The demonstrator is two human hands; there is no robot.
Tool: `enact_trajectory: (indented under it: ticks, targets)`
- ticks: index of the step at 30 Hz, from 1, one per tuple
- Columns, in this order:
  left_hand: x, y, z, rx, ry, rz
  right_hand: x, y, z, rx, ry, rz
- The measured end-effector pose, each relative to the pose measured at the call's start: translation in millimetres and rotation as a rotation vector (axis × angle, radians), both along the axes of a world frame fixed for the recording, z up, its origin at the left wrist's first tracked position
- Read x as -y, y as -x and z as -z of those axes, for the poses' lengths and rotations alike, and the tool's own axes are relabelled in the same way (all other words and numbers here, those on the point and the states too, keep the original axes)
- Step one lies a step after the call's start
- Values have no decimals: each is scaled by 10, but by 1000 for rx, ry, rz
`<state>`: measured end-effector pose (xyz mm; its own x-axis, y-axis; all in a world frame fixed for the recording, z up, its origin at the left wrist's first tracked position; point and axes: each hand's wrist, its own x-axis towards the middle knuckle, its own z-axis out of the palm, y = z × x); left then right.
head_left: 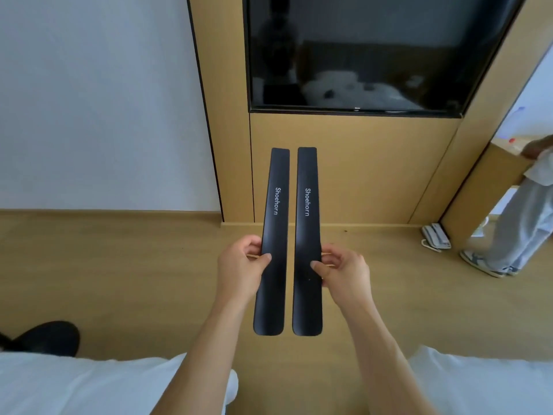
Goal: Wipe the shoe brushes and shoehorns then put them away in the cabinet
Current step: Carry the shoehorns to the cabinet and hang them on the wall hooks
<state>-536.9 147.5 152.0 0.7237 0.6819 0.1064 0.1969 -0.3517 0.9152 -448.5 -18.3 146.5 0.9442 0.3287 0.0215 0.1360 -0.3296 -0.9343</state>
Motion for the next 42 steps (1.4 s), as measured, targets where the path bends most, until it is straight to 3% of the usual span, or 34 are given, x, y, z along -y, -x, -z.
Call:
enact_trajectory:
  ticks: [9,19,30,42]
  targets:
    - [-1014,-1173,162,24,8,-192,-1233,-1451,160,-1,-51,-140]
    - [-2106,-2367,-66,90,42,-476,-2687,-2975,-13,-16,-34,-417]
    - [-3527,-2660,189,106,48,-660,-4384,-3441,168,-27,6,-627]
    - [-6115,-2668,117,131,103,-702,-7042,-3567,37,-47,16,-679]
